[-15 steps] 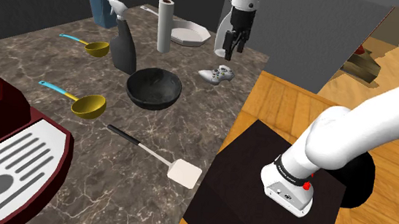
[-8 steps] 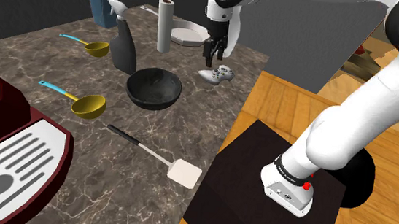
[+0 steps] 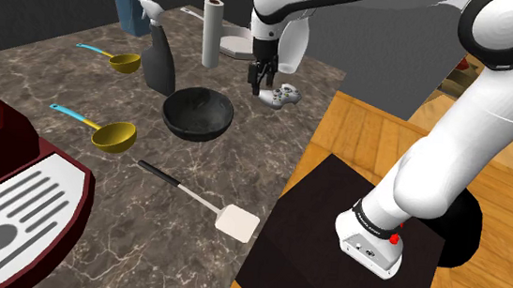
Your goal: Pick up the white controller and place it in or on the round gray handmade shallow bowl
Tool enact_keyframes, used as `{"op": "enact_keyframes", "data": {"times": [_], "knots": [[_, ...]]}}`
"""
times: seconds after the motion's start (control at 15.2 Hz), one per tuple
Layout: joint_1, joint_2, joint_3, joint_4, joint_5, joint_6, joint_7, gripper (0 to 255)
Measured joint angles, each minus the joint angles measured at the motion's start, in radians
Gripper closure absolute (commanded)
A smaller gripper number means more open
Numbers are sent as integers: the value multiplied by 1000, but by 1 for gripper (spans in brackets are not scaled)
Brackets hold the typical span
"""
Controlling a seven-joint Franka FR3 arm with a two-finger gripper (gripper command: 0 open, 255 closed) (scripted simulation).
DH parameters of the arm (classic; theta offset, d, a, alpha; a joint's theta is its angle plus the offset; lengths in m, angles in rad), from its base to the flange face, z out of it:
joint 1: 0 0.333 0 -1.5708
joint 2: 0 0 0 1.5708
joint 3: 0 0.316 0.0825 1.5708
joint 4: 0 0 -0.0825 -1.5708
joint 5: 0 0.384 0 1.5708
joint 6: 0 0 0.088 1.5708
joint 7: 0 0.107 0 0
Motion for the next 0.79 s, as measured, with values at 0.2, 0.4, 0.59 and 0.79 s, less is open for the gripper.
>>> {"op": "enact_keyframes", "data": {"times": [0.2,0.4,0.59,0.79], "knots": [[1,5,1,-35,1,39,0,0],[1,5,1,-44,1,49,0,0],[1,6,1,-44,1,50,0,0],[-1,1,-2,-39,-17,52,0,255]]}}
